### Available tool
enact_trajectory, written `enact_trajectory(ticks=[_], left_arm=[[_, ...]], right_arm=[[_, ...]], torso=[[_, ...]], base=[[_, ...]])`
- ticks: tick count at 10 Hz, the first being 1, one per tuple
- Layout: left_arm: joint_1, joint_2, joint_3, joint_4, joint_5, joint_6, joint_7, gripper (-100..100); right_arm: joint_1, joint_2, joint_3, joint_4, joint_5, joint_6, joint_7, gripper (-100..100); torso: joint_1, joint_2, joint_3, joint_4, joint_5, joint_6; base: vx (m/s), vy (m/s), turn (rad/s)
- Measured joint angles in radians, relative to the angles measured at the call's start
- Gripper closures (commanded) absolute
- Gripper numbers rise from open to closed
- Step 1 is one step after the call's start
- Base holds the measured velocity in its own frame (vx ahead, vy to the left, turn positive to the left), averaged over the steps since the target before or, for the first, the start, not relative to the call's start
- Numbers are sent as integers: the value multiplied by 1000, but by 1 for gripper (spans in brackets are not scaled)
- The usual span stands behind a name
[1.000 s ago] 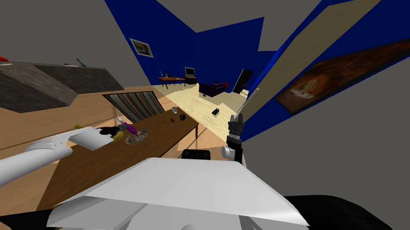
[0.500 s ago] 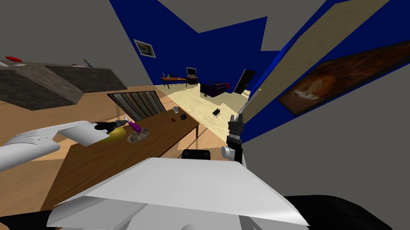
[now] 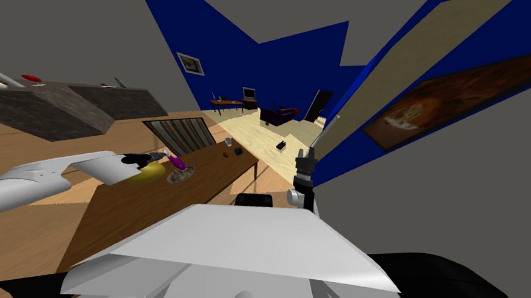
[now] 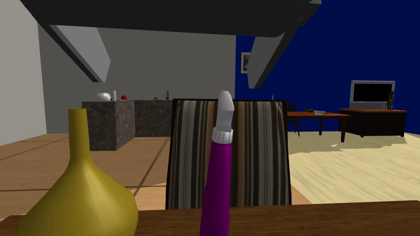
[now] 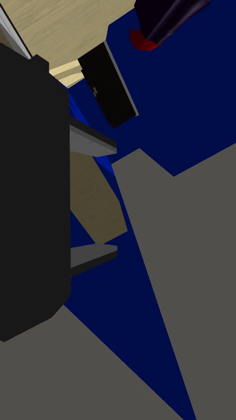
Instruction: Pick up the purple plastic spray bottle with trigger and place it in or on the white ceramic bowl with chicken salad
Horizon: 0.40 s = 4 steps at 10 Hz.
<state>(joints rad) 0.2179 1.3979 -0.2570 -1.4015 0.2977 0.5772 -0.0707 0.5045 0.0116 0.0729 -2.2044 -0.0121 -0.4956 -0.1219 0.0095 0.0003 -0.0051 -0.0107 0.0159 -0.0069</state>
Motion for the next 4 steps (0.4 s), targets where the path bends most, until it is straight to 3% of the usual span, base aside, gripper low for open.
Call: enact_trajectory(ticks=[4], left_arm=[[0,0,0,0,0,0,0,0]], right_arm=[[0,0,0,0,0,0,0,0]], torso=[[0,0,0,0,0,0]], base=[[0,0,0]])
